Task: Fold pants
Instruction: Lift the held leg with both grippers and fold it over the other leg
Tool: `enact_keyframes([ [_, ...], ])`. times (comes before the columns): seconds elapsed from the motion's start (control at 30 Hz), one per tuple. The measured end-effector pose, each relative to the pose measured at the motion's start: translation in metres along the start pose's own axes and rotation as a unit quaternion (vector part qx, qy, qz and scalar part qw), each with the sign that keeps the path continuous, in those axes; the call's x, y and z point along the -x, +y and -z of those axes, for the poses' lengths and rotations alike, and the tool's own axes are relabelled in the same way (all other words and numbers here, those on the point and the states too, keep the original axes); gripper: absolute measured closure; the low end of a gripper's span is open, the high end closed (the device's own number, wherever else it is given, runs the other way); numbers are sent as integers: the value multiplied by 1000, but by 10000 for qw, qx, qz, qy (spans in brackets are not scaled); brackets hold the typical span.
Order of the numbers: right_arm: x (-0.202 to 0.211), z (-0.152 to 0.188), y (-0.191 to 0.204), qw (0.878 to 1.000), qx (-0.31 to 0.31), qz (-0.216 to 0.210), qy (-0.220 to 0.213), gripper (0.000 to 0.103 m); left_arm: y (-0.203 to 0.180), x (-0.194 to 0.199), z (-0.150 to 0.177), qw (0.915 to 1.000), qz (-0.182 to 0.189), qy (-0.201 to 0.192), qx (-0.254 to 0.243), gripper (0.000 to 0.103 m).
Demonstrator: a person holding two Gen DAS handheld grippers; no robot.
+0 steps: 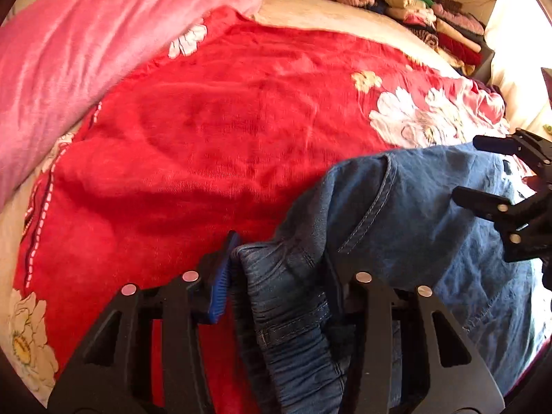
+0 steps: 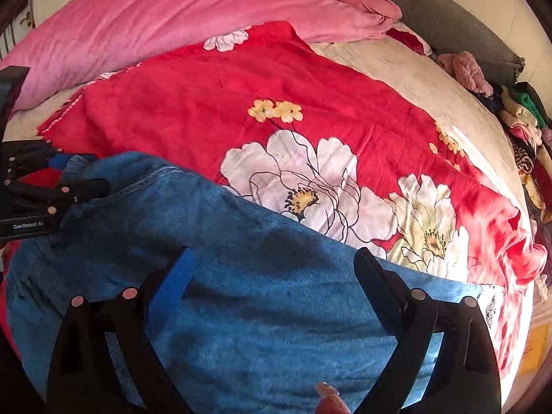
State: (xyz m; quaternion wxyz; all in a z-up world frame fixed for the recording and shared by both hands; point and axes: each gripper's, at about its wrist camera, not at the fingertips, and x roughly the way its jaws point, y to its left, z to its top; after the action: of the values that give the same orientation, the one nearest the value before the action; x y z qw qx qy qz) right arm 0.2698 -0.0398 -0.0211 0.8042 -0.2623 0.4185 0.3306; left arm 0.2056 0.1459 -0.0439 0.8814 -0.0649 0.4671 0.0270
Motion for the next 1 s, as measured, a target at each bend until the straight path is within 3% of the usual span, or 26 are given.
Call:
enact_keyframes([
  [0.13,-7,0,2,10000,81,48,26,10,-2,20,5,9993,197,-331,-17,78],
  [0.3,-10,-3,7,9993,308,234,14,12,-13,61,13,9958,386,-812,-169,79],
  [0.5,-9,-4,18,9971,675,340,-111,19,-29,86,26,9929,481,-1004,-421,79],
  [0.57,-8,-3,22,9969,718,294,-127,26,-33,88,30,9926,375,-1034,-508,79],
  [0.6,-8,-2,24,9971,707,248,-141,35,-33,88,31,9926,340,-1044,-519,79],
  [0.67,-3,1,26,9976,655,81,-186,60,-31,89,36,9928,284,-1045,-511,79],
  [0.7,0,4,27,9978,621,73,-206,79,-30,88,37,9930,232,-1036,-518,79],
  [0.73,4,6,27,9980,587,100,-229,85,-28,88,37,9931,211,-1031,-512,79],
  [1.0,66,40,17,9968,-82,0,-797,92,-29,99,46,9920,187,-1109,-575,78],
])
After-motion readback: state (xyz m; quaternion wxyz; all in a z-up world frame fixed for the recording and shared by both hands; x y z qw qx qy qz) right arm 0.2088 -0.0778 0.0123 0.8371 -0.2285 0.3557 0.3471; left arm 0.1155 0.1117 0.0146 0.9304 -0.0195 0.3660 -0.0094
